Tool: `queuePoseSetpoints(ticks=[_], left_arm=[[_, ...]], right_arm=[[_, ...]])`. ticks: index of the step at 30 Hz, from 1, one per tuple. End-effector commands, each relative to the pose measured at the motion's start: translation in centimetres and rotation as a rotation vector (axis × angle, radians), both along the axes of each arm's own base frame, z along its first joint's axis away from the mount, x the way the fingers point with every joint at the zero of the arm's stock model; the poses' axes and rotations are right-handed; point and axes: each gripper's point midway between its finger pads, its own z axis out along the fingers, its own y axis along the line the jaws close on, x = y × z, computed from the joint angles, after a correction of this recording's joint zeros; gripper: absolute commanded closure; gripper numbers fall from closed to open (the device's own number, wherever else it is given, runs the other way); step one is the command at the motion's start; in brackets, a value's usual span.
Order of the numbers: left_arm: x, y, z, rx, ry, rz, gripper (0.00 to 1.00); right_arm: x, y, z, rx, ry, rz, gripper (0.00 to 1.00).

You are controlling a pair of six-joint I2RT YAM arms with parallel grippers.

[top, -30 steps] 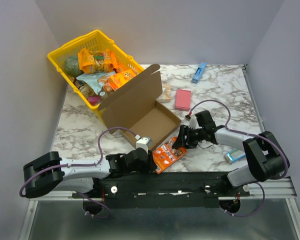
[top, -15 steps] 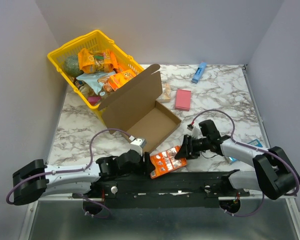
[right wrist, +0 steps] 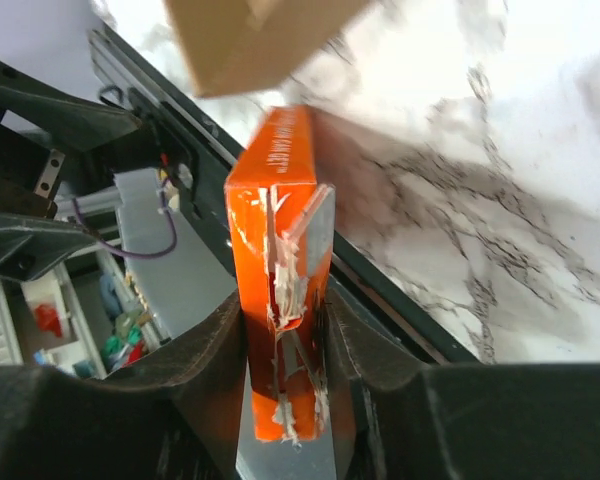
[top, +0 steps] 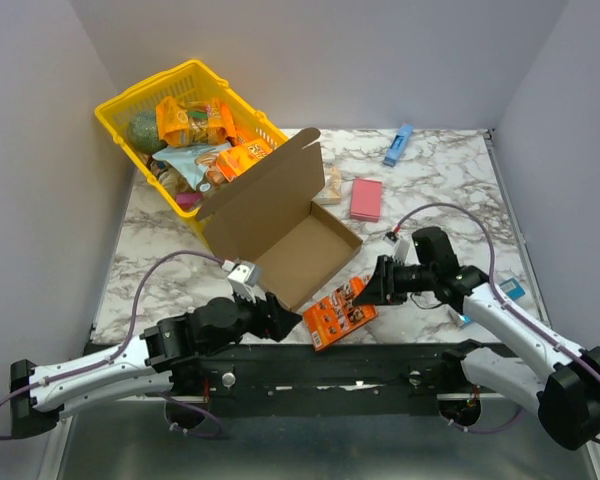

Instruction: Fold the paper box

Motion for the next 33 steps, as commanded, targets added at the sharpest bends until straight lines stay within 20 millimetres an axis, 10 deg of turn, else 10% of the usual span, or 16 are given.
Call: queuePoseSetpoints(ticks=[1, 14, 24, 33], left_arm=[[2.2, 2.6, 2.4, 0.074, -0.09, 0.108, 0.12], [5.7, 5.6, 7.6, 0.142, -0.171, 0.244, 0.12], [8.8, 4.3, 10.5, 0.14, -0.199, 0.209, 0.1], [12.2, 4.9, 18.7, 0.143, -0.316, 0.22, 0.09]], right_arm=[[0.7, -0.1, 4.0, -0.009, -0.07, -0.017, 0.99], [6.6, 2.4, 13.9, 0.057, -0.291, 0.005, 0.99], [13.4, 5.7, 8.9, -0.041, -0.232, 0.124, 0.99], [14.8, 10.6, 7.9, 0.109, -0.181, 0.263, 0.99]])
